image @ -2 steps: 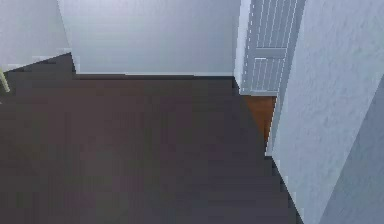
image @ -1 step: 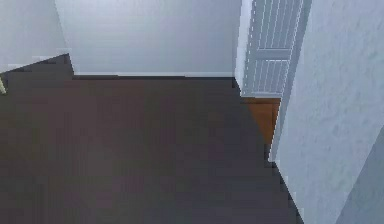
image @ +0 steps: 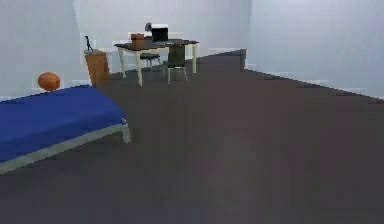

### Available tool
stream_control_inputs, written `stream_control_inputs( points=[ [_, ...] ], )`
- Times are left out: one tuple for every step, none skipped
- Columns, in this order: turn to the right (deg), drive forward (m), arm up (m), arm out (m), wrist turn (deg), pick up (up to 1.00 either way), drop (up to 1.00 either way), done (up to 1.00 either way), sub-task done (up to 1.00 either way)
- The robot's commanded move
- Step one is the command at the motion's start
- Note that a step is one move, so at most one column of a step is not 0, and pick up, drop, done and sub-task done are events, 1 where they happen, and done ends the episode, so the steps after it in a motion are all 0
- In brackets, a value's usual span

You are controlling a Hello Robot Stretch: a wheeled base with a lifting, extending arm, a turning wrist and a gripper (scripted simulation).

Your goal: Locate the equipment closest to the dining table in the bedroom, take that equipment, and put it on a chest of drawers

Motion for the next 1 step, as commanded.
stream_control_inputs(
  points=[
    [-39.0,0.0,0.0,0.0,0.0,0.0,0.0,0.0,0.0]
  ],
)
